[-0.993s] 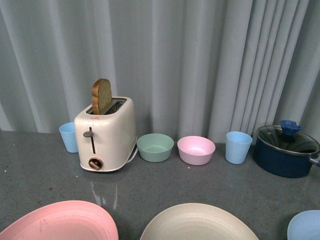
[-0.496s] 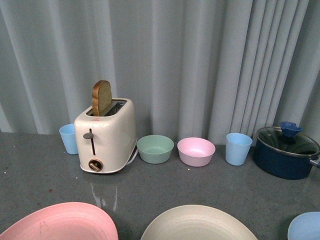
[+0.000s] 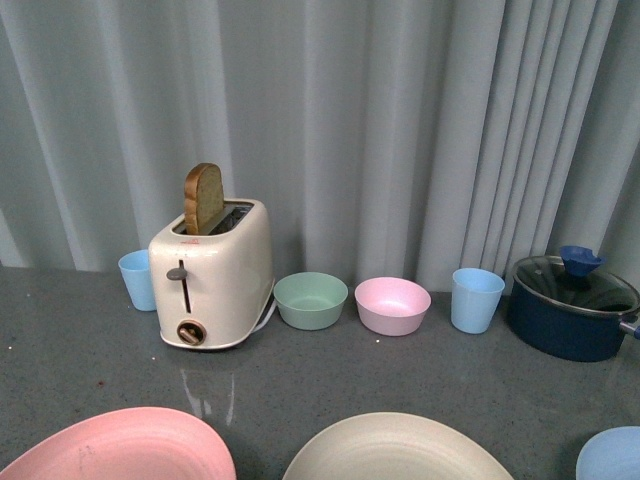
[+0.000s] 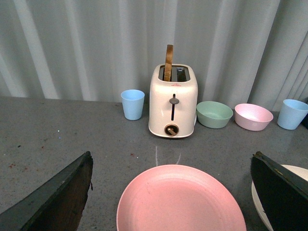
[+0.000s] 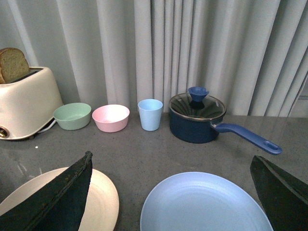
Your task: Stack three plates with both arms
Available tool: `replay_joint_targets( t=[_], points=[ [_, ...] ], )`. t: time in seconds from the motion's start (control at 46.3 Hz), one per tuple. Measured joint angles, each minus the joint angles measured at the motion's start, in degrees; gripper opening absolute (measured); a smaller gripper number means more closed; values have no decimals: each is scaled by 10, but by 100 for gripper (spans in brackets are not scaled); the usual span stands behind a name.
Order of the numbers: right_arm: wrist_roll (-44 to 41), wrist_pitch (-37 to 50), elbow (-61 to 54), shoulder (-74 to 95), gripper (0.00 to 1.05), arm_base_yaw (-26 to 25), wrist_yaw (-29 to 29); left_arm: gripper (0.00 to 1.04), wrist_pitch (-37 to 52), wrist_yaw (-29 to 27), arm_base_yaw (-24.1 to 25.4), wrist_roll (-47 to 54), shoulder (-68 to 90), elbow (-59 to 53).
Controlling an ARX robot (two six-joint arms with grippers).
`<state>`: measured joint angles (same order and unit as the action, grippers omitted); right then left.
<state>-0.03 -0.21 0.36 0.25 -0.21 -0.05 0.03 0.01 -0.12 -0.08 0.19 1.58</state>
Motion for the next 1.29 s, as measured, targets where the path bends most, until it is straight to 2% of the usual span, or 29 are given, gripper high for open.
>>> replay_joint_targets(
  t=[0.086, 0.173, 0.216, 0.302, 0.345, 0.41, 0.475, 0.54, 0.626, 0.691, 0.777, 0.95, 1.295],
  points=[
    [0, 0, 0, 0, 97, 0, 0, 98, -14, 12, 4, 1, 10, 4],
    [0, 0, 0, 0, 97, 0, 0, 98, -160, 82, 11, 5, 112, 66],
    [0, 0, 0, 0, 97, 0, -2, 98, -181, 93, 9, 7, 174, 88],
    [0, 0, 0, 0, 97, 0, 0, 98, -136, 111, 7, 12, 270, 110],
    [0, 0, 0, 0, 97, 0, 0, 98, -66, 146, 18, 13, 359, 137],
    [0, 0, 0, 0, 97, 0, 0, 98, 22, 168, 35, 30, 494, 198],
    [0, 0, 0, 0, 97, 0, 0, 98, 50, 150, 45, 51, 600, 259],
    [0, 0, 0, 0, 97, 0, 0, 98, 26, 134, 53, 90, 705, 325],
    [0, 0, 0, 0, 97, 0, 0, 98, -40, 125, 62, 134, 812, 392],
    [0, 0, 0, 0, 97, 0, 0, 98, -140, 124, 73, 181, 912, 469],
    [0, 0, 0, 0, 97, 0, 0, 98, -208, 116, 82, 215, 974, 534],
    [0, 0, 0, 0, 97, 0, 0, 98, -230, 101, 85, 230, 1015, 577],
    [0, 0, 0, 0, 97, 0, 0, 98, -195, 75, 85, 217, 1103, 594]
  ],
)
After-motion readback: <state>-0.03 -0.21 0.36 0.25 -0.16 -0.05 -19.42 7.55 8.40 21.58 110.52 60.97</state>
